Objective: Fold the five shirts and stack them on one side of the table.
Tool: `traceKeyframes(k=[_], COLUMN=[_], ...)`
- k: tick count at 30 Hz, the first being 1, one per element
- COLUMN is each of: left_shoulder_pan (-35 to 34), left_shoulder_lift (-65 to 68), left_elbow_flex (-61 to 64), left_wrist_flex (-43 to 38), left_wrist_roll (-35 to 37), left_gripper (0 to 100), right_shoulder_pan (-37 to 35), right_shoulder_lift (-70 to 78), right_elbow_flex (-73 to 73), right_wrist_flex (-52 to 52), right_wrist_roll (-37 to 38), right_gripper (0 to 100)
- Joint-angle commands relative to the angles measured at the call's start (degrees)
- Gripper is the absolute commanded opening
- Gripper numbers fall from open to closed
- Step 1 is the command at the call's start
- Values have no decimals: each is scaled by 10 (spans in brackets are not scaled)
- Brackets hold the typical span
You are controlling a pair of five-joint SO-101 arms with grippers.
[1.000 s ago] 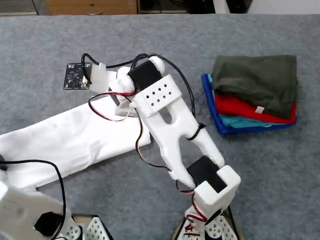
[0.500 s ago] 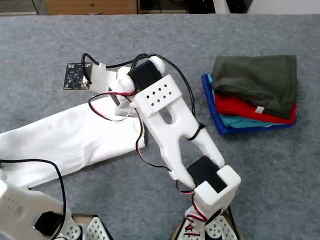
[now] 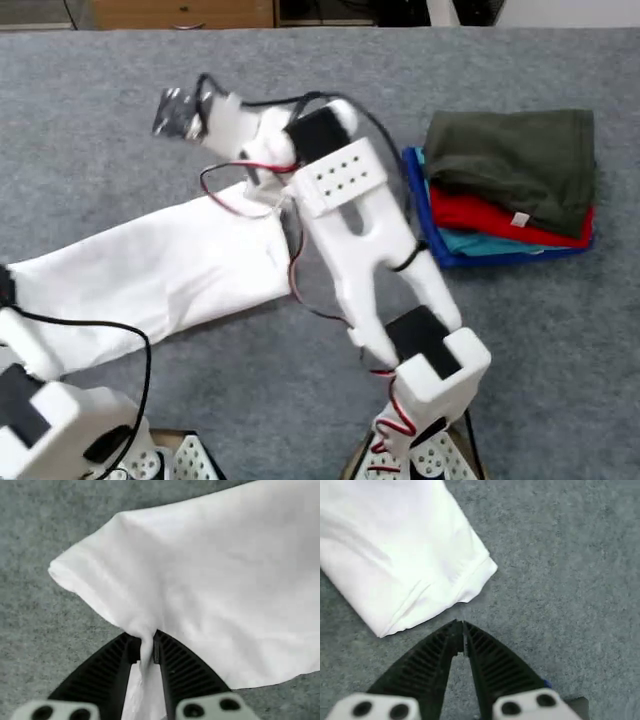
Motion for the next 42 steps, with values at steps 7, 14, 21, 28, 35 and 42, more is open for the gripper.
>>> traceKeyframes(k=[7, 14, 21, 28, 35, 42], left_shoulder_pan=[206, 354, 480, 601, 653, 676], left_shoulder_lift=[-47, -44, -42, -26, 51, 103], left_elbow_flex=[-19, -89, -150, -149, -159, -251], left_wrist_flex=[85, 169, 239, 192, 142, 135], left_wrist_roll=[98, 183, 236, 345, 408, 436], left_gripper=[19, 19, 19, 20, 20, 20], right_shoulder_pan=[68, 154, 223, 261, 256, 260], right_shoulder_lift=[-36, -31, -38, -72, -74, -73], right_elbow_flex=[-80, -76, 3, 55, 68, 69], right_wrist_flex=[-44, -83, -139, -174, -189, -193], right_wrist_roll=[-12, -12, -7, 43, 44, 45], right_gripper=[3, 3, 3, 3, 3, 3])
